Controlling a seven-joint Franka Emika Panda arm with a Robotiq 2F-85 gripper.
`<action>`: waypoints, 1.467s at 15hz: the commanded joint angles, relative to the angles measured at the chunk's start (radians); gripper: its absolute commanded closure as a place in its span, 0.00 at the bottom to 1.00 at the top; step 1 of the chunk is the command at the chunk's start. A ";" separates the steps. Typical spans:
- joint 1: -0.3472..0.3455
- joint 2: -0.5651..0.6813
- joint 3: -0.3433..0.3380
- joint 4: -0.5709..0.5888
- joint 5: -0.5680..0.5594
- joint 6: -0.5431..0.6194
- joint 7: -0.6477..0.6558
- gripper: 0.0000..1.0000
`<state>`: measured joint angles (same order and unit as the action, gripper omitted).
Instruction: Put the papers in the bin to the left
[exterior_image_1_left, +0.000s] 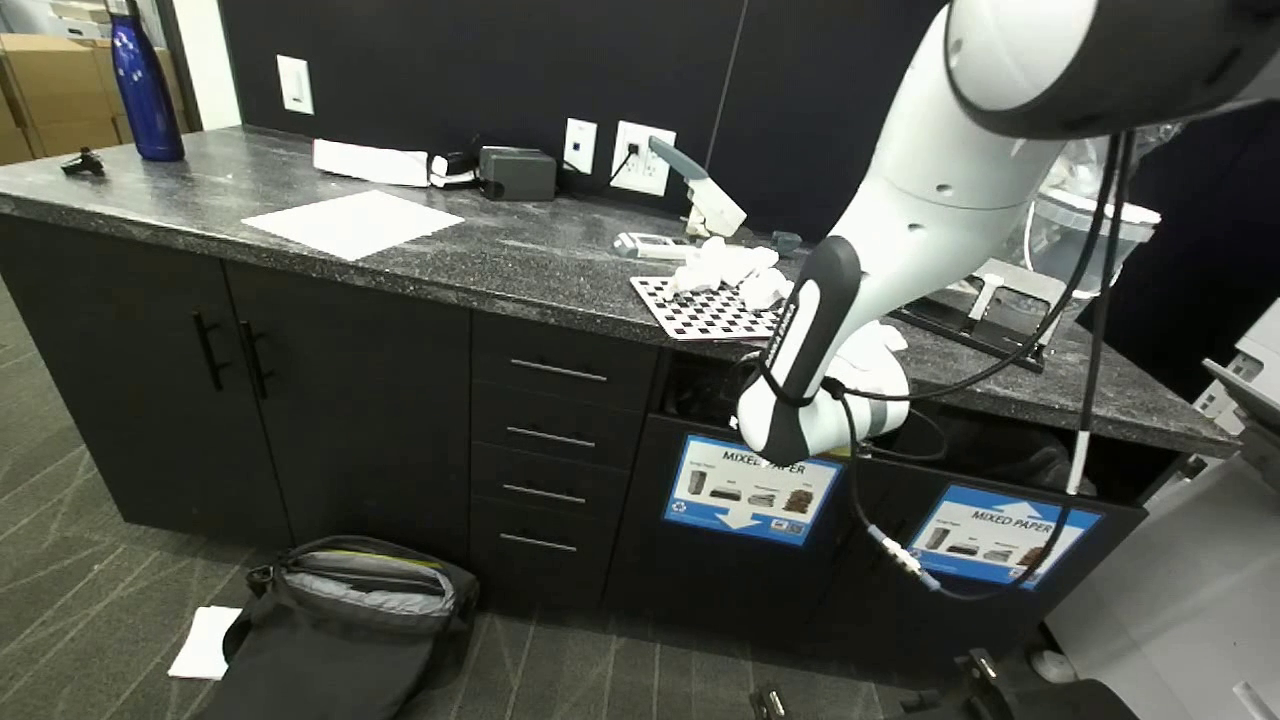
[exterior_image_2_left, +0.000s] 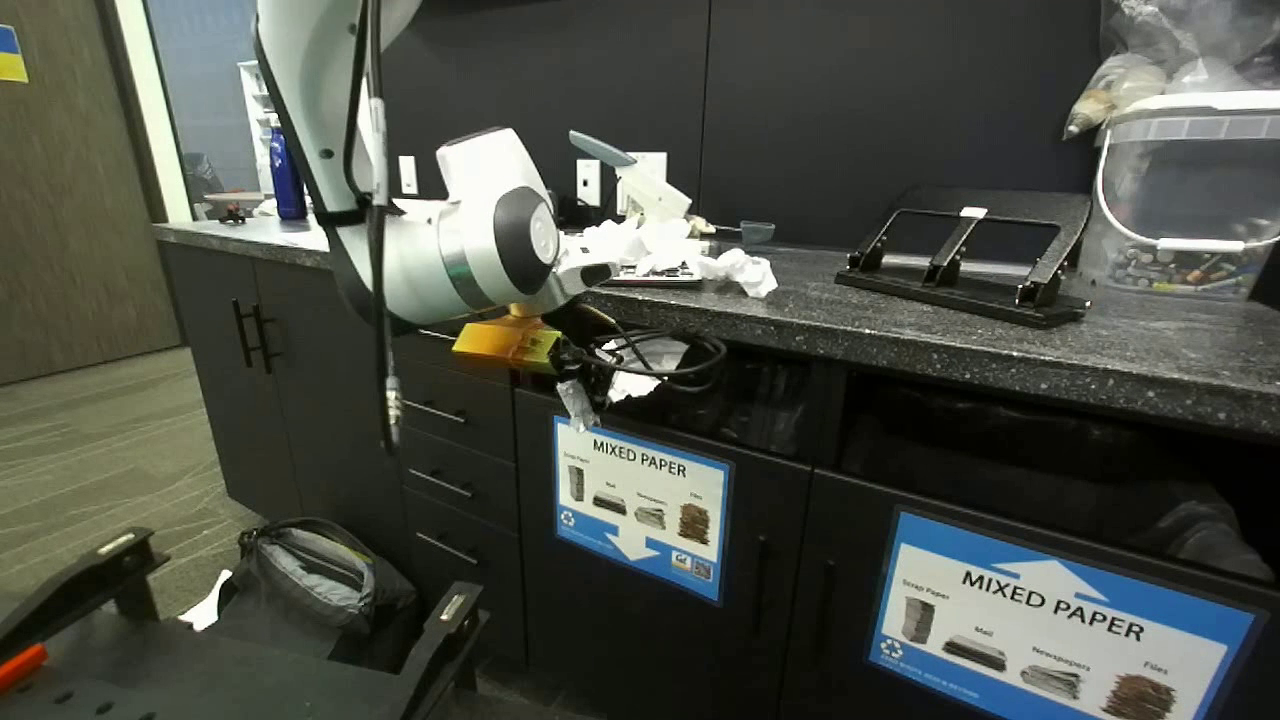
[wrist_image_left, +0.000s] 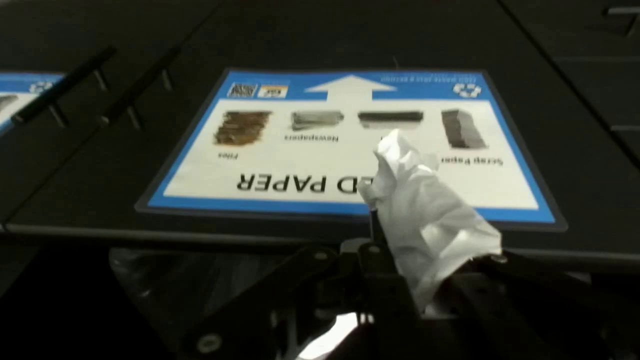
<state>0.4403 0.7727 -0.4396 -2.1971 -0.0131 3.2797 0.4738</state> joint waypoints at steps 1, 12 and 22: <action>0.031 0.143 -0.038 0.130 0.189 0.127 -0.068 0.92; 0.057 0.424 -0.069 0.364 0.581 0.352 -0.181 0.93; 0.120 0.476 -0.139 0.393 0.629 0.308 -0.196 0.19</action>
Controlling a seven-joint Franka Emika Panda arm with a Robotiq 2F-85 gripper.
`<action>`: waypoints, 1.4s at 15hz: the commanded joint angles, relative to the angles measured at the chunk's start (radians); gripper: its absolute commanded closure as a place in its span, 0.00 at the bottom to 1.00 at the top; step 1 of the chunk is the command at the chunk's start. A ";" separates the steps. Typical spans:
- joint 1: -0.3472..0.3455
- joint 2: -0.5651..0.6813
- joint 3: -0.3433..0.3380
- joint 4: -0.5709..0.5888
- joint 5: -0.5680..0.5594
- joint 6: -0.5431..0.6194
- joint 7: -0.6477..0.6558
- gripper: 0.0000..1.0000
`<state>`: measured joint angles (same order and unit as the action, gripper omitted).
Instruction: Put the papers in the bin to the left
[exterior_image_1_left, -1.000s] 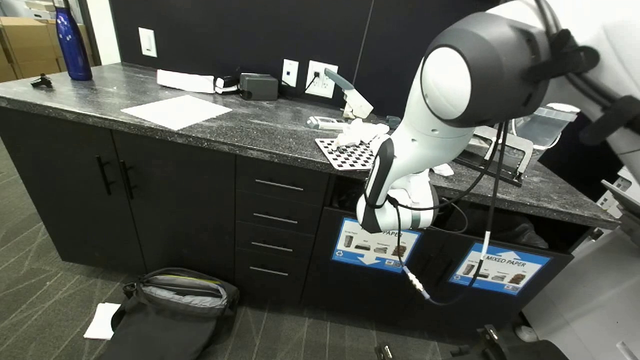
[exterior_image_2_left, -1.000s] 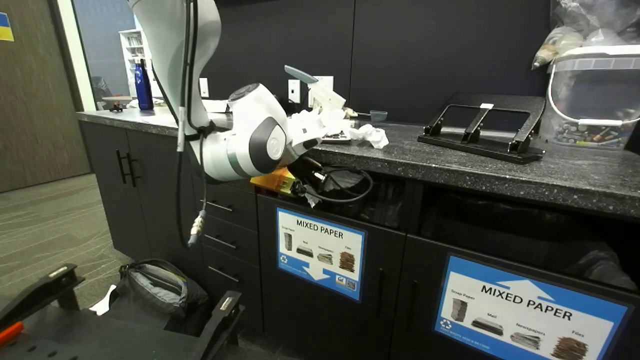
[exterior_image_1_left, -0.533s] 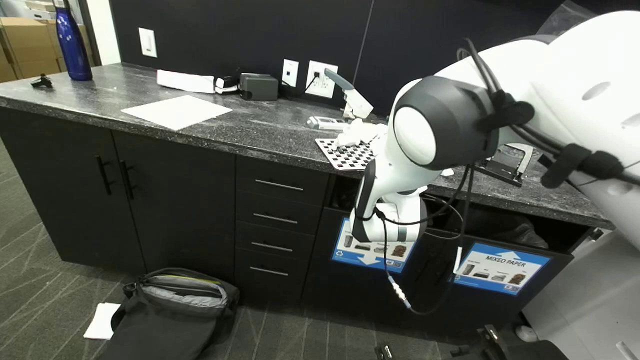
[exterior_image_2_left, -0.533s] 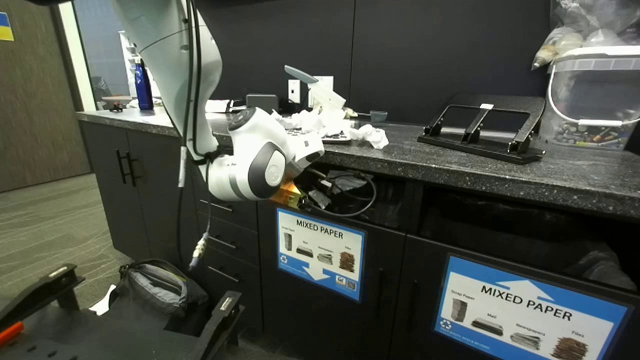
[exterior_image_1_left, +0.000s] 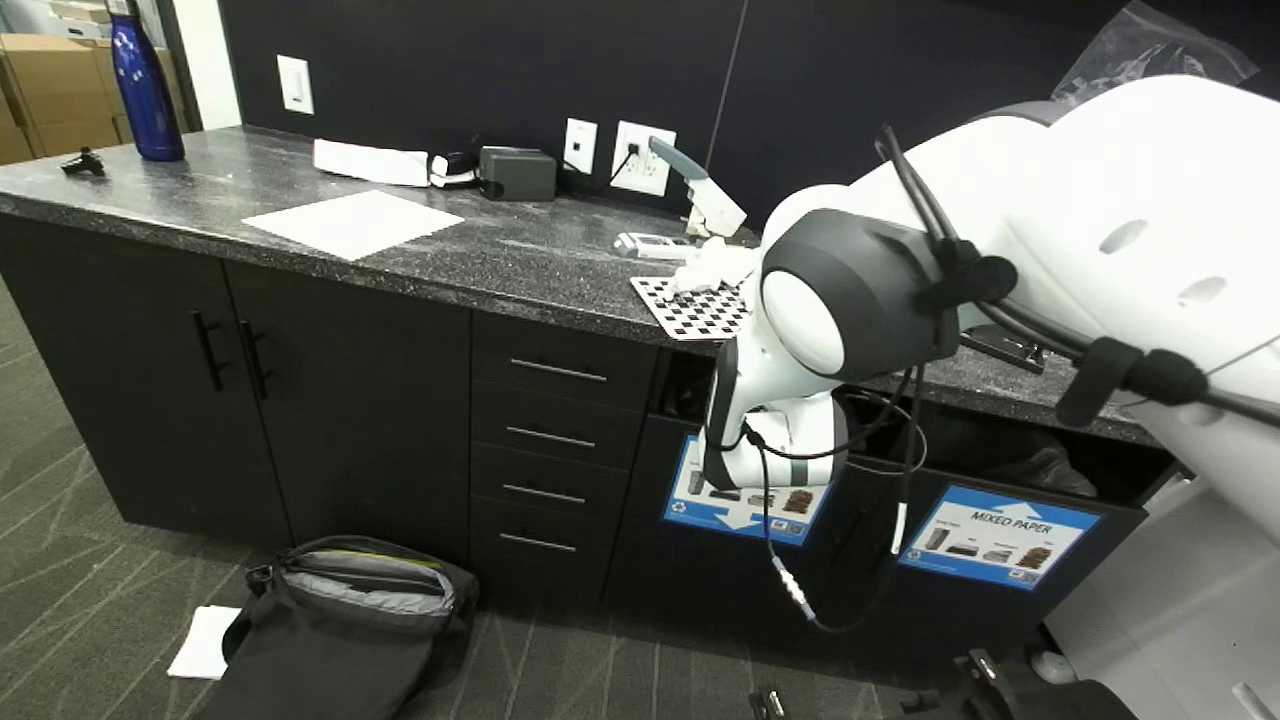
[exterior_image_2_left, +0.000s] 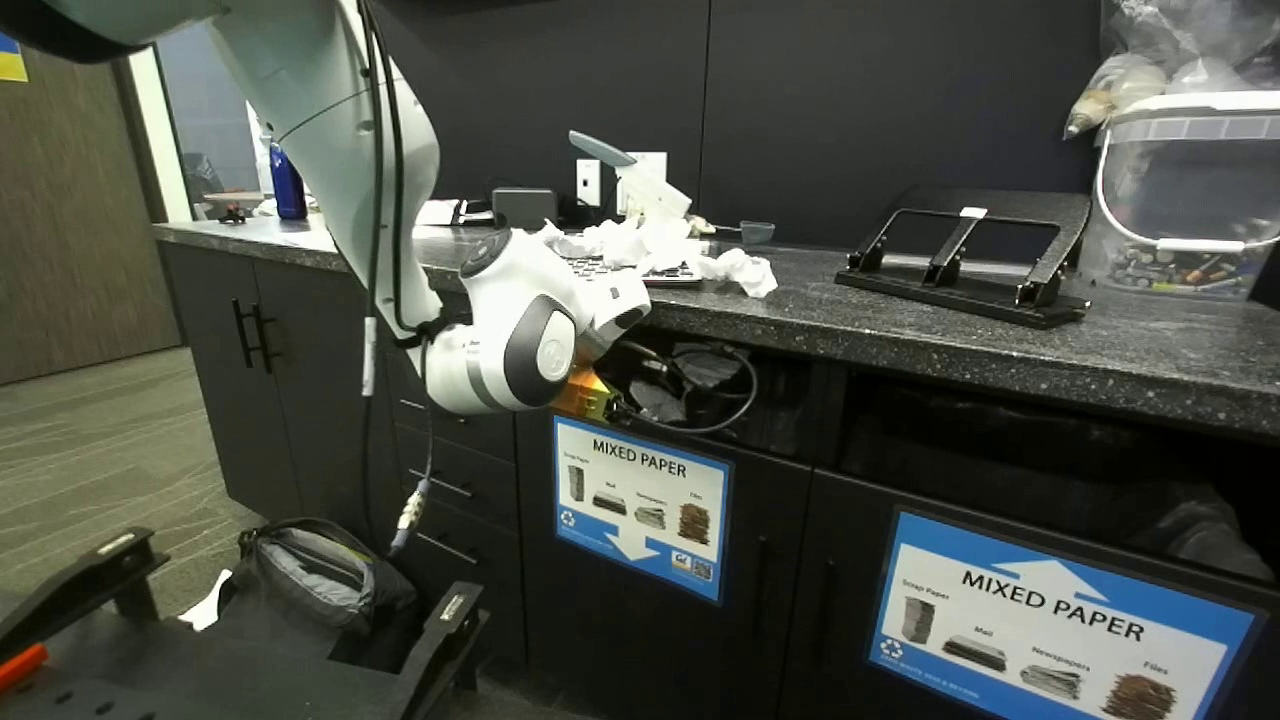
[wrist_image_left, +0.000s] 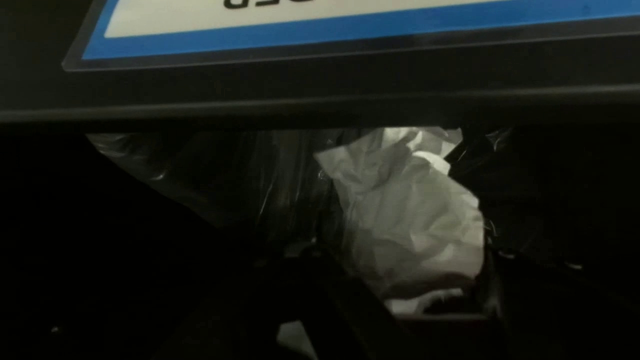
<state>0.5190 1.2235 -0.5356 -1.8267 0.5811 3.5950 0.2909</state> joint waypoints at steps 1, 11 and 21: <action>0.058 0.024 -0.056 0.012 0.042 -0.008 -0.016 0.10; 0.307 -0.330 -0.099 -0.418 0.028 -0.113 -0.070 0.00; 0.554 -0.797 -0.532 -0.502 -0.477 -0.917 0.005 0.00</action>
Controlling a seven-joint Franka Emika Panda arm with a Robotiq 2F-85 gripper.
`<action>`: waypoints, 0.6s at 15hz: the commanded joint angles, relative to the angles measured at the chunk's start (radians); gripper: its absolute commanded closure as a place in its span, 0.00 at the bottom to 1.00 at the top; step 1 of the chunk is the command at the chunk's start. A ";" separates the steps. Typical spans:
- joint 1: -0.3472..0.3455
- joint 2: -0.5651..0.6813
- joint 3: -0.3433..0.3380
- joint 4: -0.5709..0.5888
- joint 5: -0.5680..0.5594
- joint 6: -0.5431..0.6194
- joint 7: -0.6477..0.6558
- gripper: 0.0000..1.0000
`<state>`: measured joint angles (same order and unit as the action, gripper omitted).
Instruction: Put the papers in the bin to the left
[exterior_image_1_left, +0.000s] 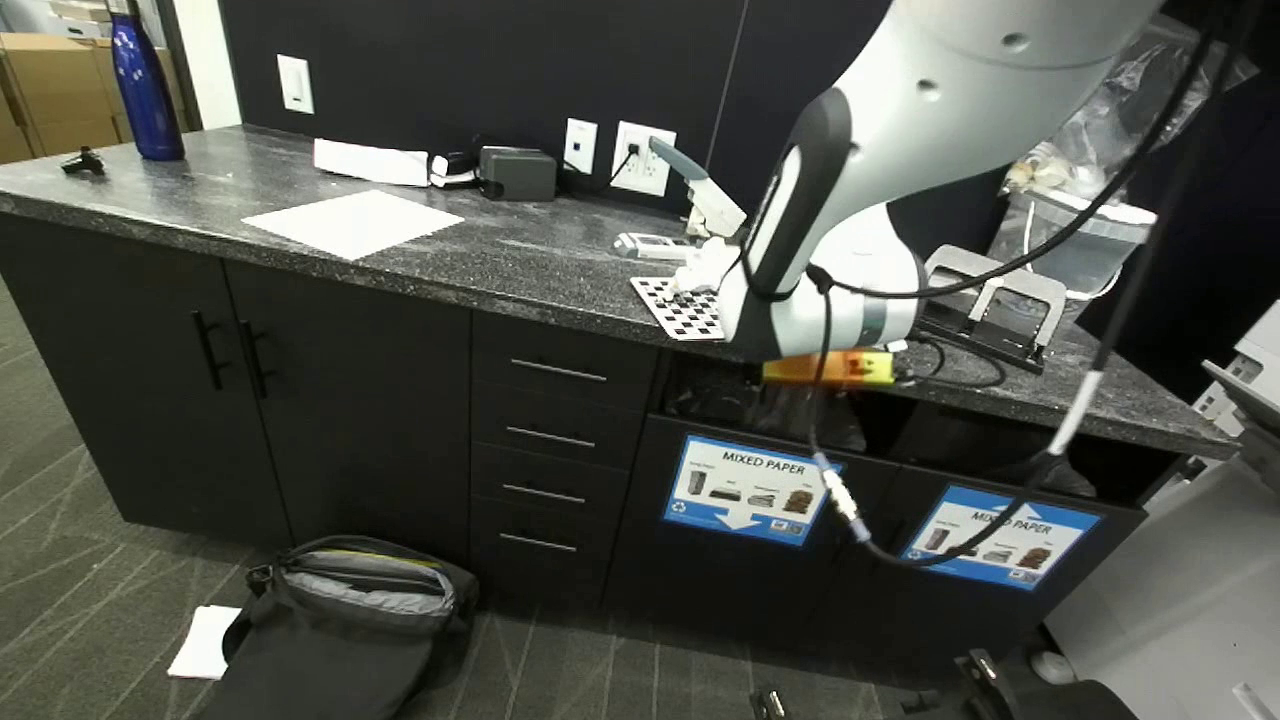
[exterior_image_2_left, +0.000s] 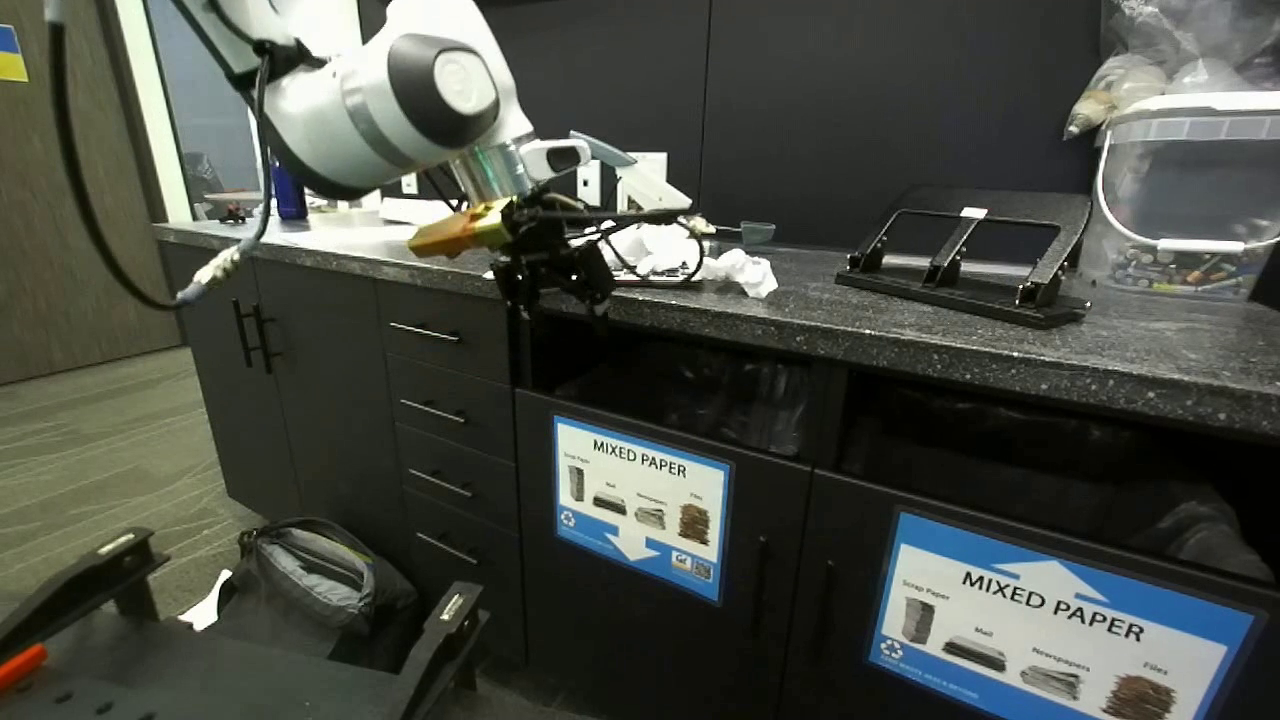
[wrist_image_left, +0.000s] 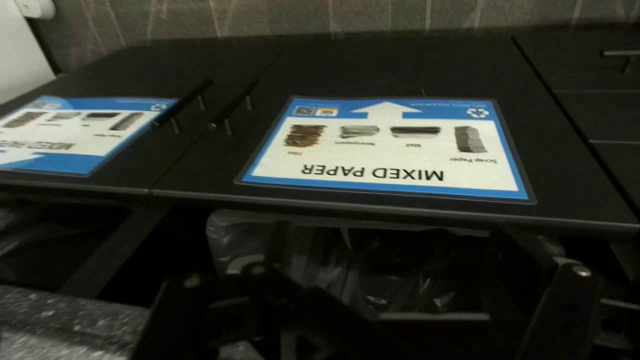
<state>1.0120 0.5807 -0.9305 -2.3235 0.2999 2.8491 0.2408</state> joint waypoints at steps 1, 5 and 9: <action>0.061 -0.210 -0.170 0.018 -0.277 -0.237 0.069 0.00; 0.009 -0.404 -0.207 0.163 -0.502 -0.449 0.094 0.00; -0.267 -0.509 0.027 0.286 -0.480 -0.516 -0.014 0.00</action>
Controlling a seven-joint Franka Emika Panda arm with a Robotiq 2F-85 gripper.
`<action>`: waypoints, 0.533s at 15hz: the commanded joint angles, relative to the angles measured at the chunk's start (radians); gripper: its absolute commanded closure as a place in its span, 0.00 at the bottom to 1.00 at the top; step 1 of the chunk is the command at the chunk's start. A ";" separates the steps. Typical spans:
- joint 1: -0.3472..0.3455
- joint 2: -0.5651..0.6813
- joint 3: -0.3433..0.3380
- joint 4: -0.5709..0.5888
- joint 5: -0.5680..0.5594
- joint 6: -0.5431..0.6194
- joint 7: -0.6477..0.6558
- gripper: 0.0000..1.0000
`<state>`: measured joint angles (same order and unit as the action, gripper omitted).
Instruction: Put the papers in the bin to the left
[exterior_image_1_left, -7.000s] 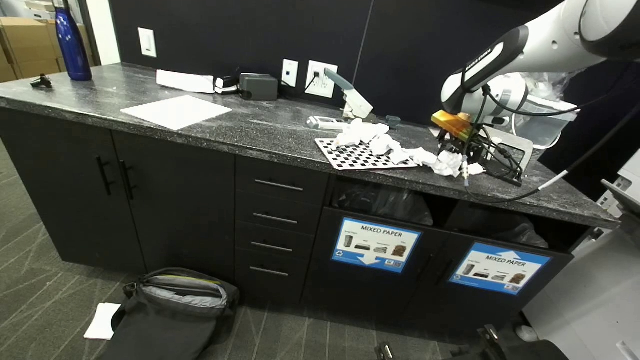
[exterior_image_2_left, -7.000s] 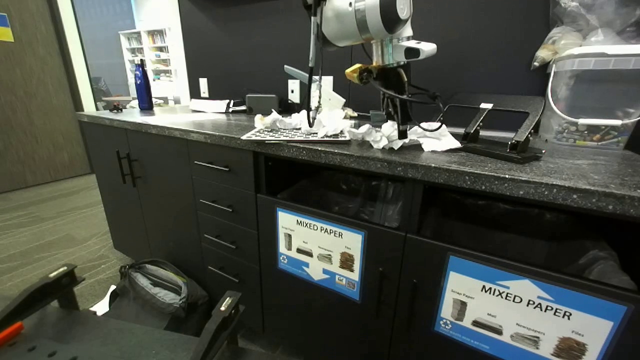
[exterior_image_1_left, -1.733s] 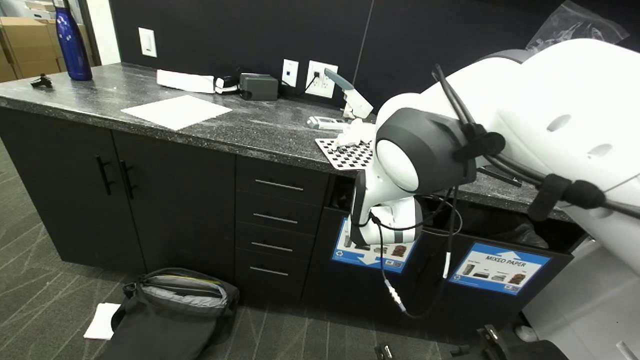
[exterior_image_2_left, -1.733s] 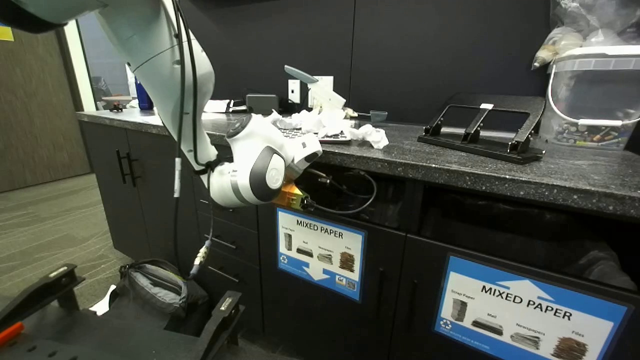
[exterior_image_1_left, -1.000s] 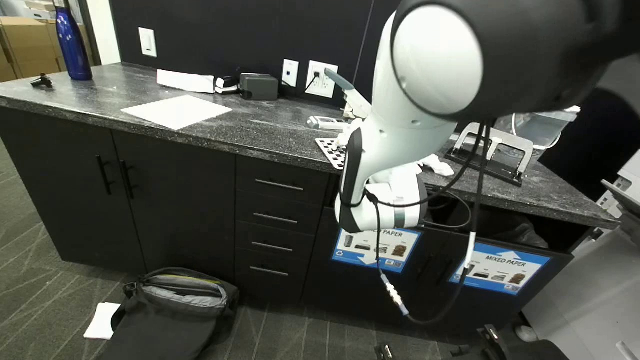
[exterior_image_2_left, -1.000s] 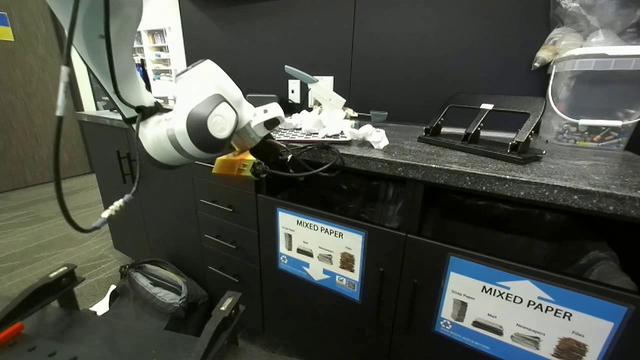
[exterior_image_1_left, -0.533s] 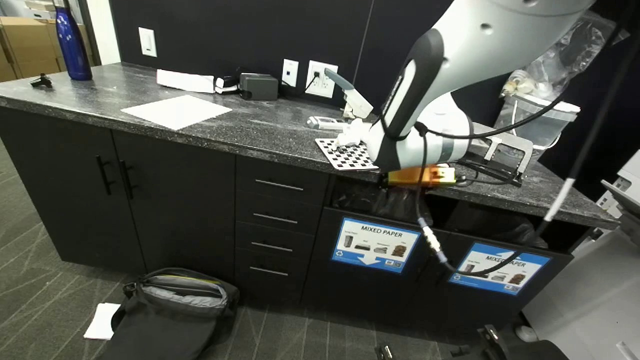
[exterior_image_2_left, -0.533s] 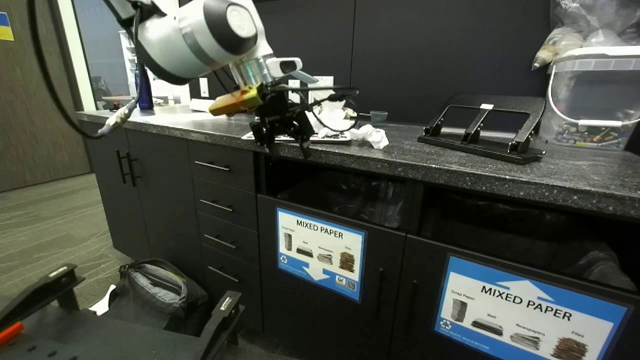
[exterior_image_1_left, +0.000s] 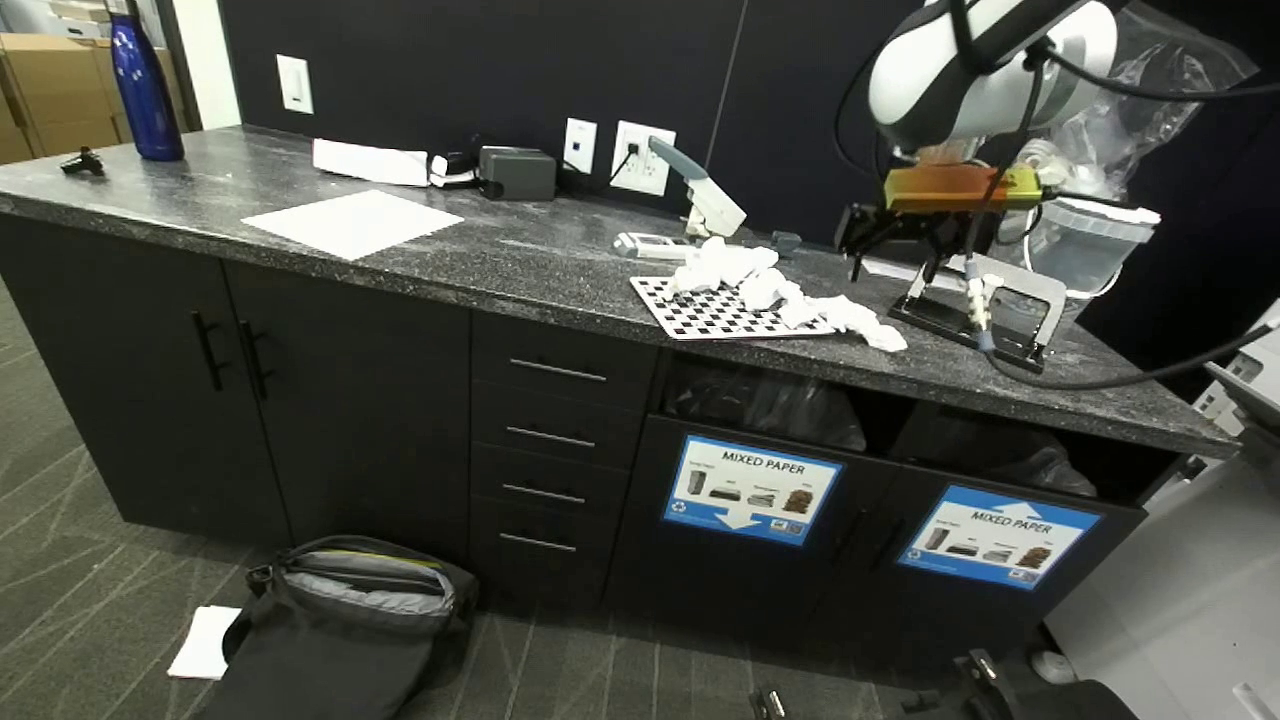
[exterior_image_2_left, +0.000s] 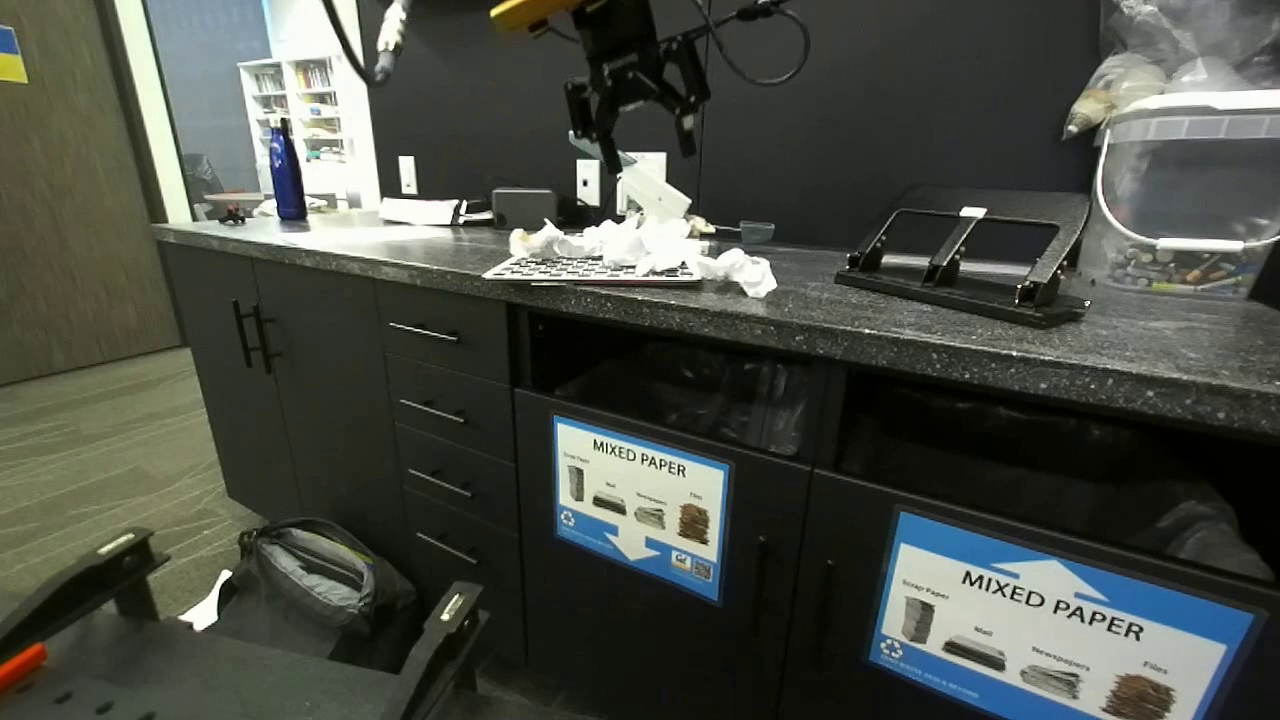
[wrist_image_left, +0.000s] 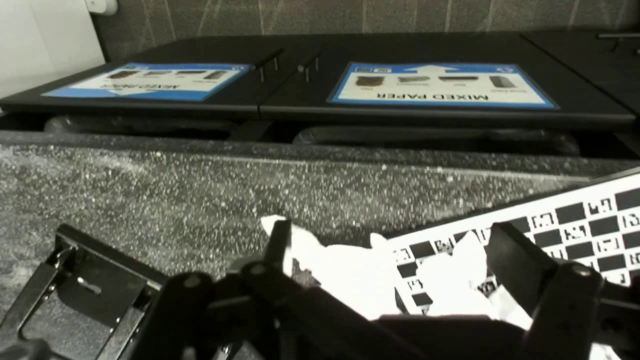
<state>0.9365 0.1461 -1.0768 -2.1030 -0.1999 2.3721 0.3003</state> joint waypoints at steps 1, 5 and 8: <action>-0.267 -0.077 0.238 0.075 0.065 -0.032 -0.115 0.00; -0.583 0.039 0.497 0.149 0.367 -0.045 -0.288 0.00; -0.818 0.152 0.709 0.249 0.489 -0.118 -0.350 0.00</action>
<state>0.3140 0.1667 -0.5461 -1.9872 0.1955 2.3232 0.0038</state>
